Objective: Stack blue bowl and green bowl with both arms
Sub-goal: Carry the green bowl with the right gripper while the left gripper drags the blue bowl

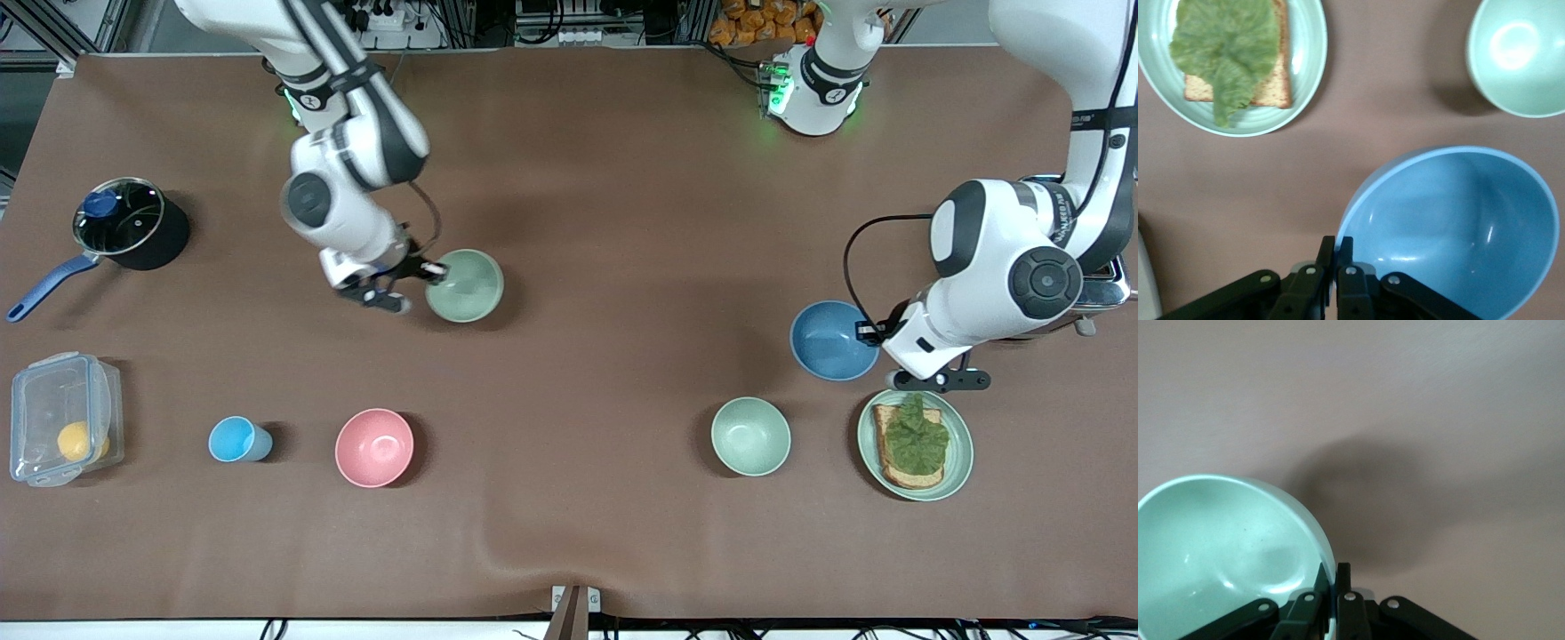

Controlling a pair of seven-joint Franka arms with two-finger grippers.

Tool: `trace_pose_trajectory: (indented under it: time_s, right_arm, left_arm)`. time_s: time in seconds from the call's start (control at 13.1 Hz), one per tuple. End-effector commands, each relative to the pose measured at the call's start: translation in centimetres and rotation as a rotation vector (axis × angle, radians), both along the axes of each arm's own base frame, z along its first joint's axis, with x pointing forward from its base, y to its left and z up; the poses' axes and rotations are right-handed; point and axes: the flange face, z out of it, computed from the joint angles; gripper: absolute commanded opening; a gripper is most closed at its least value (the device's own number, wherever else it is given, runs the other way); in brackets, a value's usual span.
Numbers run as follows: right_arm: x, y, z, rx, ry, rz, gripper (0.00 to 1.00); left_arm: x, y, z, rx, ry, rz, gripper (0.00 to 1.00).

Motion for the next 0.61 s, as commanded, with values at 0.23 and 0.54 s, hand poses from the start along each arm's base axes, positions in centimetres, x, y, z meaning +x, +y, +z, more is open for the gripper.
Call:
trace_pose_trajectory:
  time_s: [0.23, 0.54]
  right_arm:
    - [-3.1, 9.2, -0.4, 0.035, -0.057, -0.149, 0.0]
    - [-4.6, 13.3, -3.2, 0.031, -0.065, -0.178, 0.0]
  left_arm:
    - [-0.7, -6.1, 2.0, -0.035, -0.009, 0.021, 0.0]
    - [-1.8, -11.2, 1.7, -0.042, 0.002, 0.076, 0.0]
